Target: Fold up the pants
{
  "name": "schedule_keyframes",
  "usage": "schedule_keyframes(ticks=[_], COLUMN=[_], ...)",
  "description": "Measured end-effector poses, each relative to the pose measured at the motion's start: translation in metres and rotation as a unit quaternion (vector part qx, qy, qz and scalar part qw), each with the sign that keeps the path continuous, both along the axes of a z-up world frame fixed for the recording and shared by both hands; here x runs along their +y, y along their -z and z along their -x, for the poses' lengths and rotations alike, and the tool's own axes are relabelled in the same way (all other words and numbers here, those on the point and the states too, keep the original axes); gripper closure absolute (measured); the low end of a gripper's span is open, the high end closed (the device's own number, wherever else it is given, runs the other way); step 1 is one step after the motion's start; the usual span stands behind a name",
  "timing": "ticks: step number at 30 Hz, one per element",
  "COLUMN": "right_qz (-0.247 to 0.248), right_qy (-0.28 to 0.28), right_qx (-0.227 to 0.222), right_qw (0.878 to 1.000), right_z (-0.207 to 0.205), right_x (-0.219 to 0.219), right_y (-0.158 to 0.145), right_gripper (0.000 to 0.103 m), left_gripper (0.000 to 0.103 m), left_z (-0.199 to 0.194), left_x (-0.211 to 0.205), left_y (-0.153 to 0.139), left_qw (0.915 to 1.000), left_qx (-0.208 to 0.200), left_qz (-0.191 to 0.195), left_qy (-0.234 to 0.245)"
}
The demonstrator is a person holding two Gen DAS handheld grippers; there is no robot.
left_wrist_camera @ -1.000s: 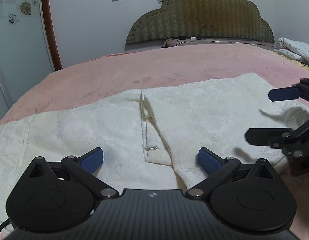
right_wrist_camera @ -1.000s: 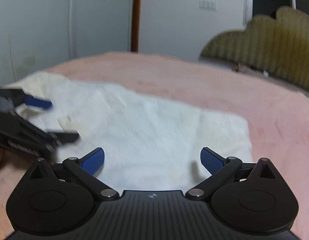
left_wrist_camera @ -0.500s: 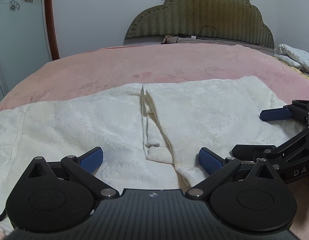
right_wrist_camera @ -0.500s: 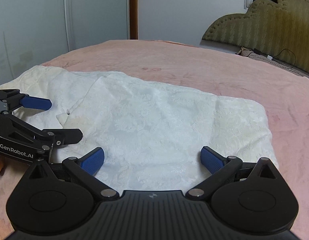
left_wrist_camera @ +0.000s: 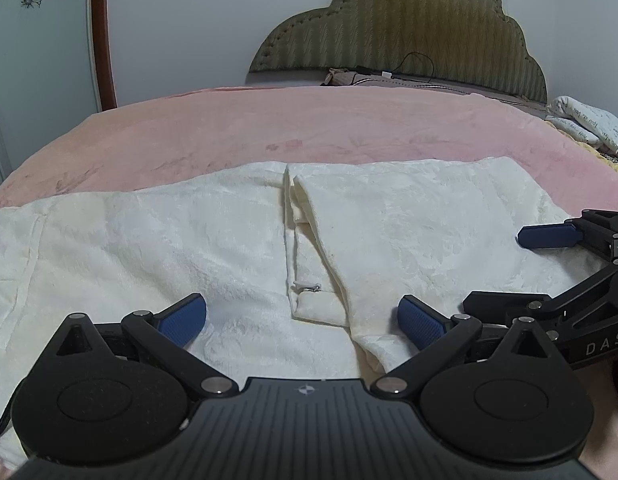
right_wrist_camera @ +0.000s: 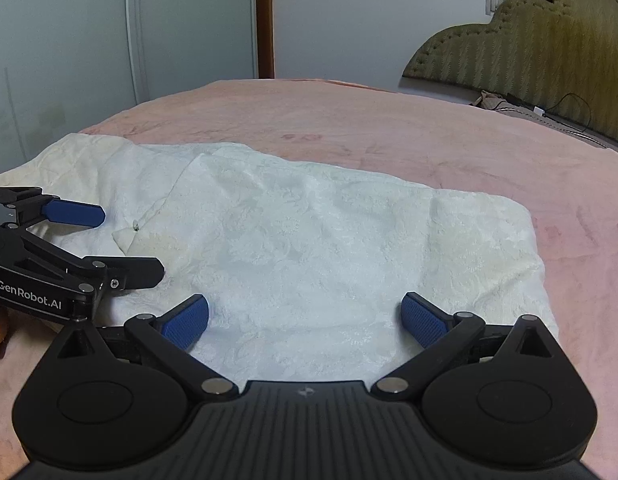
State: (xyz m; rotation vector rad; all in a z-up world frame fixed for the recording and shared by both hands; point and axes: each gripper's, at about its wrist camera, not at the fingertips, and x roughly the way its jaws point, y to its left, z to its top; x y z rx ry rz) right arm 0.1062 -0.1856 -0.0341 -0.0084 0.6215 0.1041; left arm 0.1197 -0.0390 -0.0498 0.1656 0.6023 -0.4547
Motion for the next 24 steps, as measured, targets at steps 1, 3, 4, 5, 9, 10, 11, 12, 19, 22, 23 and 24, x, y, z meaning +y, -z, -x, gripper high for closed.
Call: schedule_keyframes(ticks=[1, 3, 4, 5, 9, 10, 11, 12, 19, 22, 23, 24], right_qz=[0.0, 0.0, 0.0, 0.001, 0.038, 0.034, 0.018, 0.001, -0.009, -0.009, -0.009, -0.01], right_qy=[0.001, 0.004, 0.007, 0.02, 0.104, 0.112, 0.11, 0.109, 0.108, 0.108, 0.108, 0.107], right_qx=[0.0, 0.0, 0.0, -0.004, -0.021, -0.013, -0.005, -0.001, 0.001, 0.002, 0.002, 0.002], right_qw=[1.0, 1.0, 1.0, 1.0, 0.994, 0.993, 0.994, 0.994, 0.994, 0.994, 0.994, 0.994], right_z=[0.0, 0.0, 0.0, 0.002, 0.008, 0.006, 0.004, 0.003, 0.004, 0.005, 0.005, 0.004], right_x=[0.0, 0.001, 0.002, 0.003, 0.008, 0.005, 0.0, -0.004, -0.006, -0.007, -0.008, -0.01], right_y=[0.0, 0.001, 0.0, 0.0, -0.002, -0.001, 0.0, 0.001, 0.001, 0.001, 0.0, 0.0], right_gripper=[0.0, 0.0, 0.0, 0.0, 0.0, 0.0, 0.0, 0.0, 0.0, 0.0, 0.0, 0.0], left_gripper=[0.0, 0.0, 0.0, 0.0, 0.0, 0.0, 0.0, 0.0, 0.0, 0.0, 0.0, 0.0], left_z=[0.001, 0.003, 0.004, 0.005, 0.007, 0.005, 0.003, 0.003, 0.004, 0.007, 0.009, 0.012], left_x=[-0.001, -0.002, -0.002, 0.0, 0.012, 0.014, 0.015, 0.015, 0.011, 0.013, 0.014, 0.015], left_y=[0.0, -0.001, -0.002, -0.003, -0.005, -0.004, -0.004, -0.003, -0.004, -0.006, -0.007, -0.009], left_qw=[1.0, 0.9998, 0.9995, 0.9991, 0.9972, 0.9971, 0.9971, 0.9972, 0.9981, 0.998, 0.9975, 0.9965], left_qx=[-0.003, -0.011, -0.014, -0.018, -0.012, -0.006, 0.0, 0.001, -0.002, -0.007, -0.012, -0.021], left_qz=[-0.004, -0.011, -0.012, -0.011, 0.013, 0.018, 0.021, 0.02, 0.008, 0.013, 0.011, 0.008], left_qy=[-0.005, -0.015, -0.024, -0.036, -0.073, -0.073, -0.073, -0.072, -0.062, -0.062, -0.069, -0.081])
